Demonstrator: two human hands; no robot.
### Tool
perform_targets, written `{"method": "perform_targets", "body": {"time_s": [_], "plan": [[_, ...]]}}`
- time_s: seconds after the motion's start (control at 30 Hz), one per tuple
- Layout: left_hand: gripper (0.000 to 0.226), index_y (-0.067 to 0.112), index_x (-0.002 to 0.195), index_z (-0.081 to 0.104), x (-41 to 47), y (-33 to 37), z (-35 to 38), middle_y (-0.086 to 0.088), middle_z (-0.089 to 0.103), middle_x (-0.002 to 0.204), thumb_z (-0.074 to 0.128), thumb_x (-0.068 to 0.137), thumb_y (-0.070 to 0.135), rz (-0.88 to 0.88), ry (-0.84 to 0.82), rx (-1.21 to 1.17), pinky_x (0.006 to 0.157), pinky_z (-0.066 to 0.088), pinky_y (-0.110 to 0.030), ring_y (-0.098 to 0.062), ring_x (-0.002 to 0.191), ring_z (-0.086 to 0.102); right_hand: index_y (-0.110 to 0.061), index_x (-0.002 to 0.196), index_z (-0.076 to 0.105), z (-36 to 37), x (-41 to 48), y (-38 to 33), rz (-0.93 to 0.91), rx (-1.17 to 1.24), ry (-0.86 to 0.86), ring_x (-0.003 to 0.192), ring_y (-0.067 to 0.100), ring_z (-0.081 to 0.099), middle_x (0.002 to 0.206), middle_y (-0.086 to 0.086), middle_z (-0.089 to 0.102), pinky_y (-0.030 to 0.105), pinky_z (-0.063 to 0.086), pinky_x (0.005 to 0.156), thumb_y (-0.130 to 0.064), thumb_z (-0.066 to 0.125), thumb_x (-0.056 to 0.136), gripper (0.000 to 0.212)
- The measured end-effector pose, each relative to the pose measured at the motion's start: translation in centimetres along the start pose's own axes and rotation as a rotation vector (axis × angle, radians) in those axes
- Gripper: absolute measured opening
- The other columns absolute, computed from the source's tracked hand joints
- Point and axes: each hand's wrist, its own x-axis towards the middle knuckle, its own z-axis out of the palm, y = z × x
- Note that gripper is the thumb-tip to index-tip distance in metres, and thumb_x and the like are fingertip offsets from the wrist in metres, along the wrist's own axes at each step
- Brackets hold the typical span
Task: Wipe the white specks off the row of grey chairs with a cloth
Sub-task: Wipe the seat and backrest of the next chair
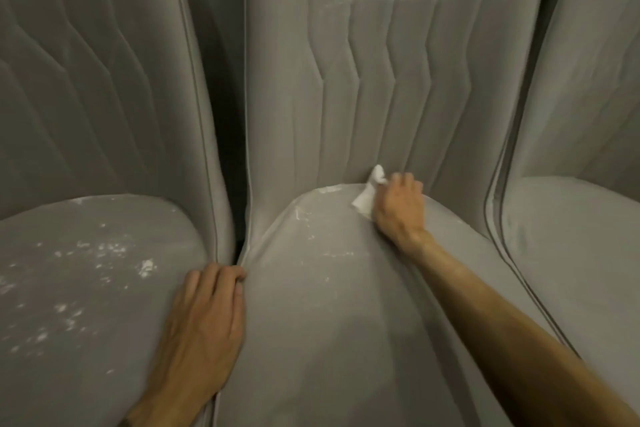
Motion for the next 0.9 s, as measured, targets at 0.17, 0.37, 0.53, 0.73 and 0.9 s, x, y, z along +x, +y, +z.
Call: {"method": "perform_targets", "body": {"time_s": [0.17, 0.37, 0.53, 0.73, 0.9], "plan": [[0.019, 0.020, 0.108, 0.059, -0.1, -0.2, 0.1, -0.001, 0.057, 0.102, 0.040, 0.103, 0.022, 0.019, 0.006, -0.001, 0.079, 0.039, -0.041, -0.026, 0.087, 0.050, -0.010, 0.130, 0.048, 2.4, 1.1, -5.4, -0.074, -0.004, -0.121, 0.119, 0.033, 0.045, 0.131, 0.012, 0.052, 0.043, 0.033, 0.099, -0.020, 0.027, 0.104, 0.035], [0.017, 0.020, 0.107, 0.059, -0.2, -0.4, 0.2, -0.001, 0.057, 0.102, 0.043, 0.103, 0.022, 0.033, 0.021, 0.018, 0.080, 0.040, -0.042, -0.027, 0.087, 0.049, 0.000, 0.102, 0.056, 1.3, 0.2, -6.2, -0.370, 0.200, -0.034, 0.099, 0.040, 0.051, 0.105, 0.023, 0.056, 0.047, 0.032, 0.091, -0.015, 0.038, 0.105, 0.023], [0.016, 0.019, 0.108, 0.059, -0.2, -0.2, 0.4, -0.003, 0.056, 0.103, 0.044, 0.102, 0.019, 0.043, 0.027, 0.028, 0.079, 0.042, -0.045, -0.029, 0.087, 0.050, -0.005, 0.111, 0.057, 1.2, 1.4, 0.6, 0.042, 0.078, -0.016, 0.110, 0.039, 0.049, 0.118, 0.019, 0.056, 0.046, 0.033, 0.097, -0.022, 0.033, 0.106, 0.029], [0.013, 0.020, 0.108, 0.055, -0.3, -0.3, 0.5, -0.003, 0.054, 0.102, 0.044, 0.103, 0.020, 0.059, 0.030, 0.053, 0.077, 0.045, -0.048, -0.029, 0.086, 0.049, -0.011, 0.121, 0.055, 2.8, -1.0, -9.6, -0.404, 0.178, -0.105, 0.109, 0.034, 0.049, 0.119, 0.012, 0.056, 0.045, 0.036, 0.096, -0.024, 0.032, 0.106, 0.030], [0.018, 0.019, 0.107, 0.057, -0.1, 0.2, 0.1, -0.002, 0.055, 0.101, 0.041, 0.103, 0.024, 0.007, 0.007, 0.041, 0.079, 0.047, -0.047, -0.028, 0.088, 0.049, -0.001, 0.105, 0.055, 0.6, 1.1, -2.7, -0.307, 0.167, -0.093, 0.105, 0.038, 0.050, 0.110, 0.022, 0.056, 0.048, 0.033, 0.094, -0.021, 0.037, 0.107, 0.027]]}}
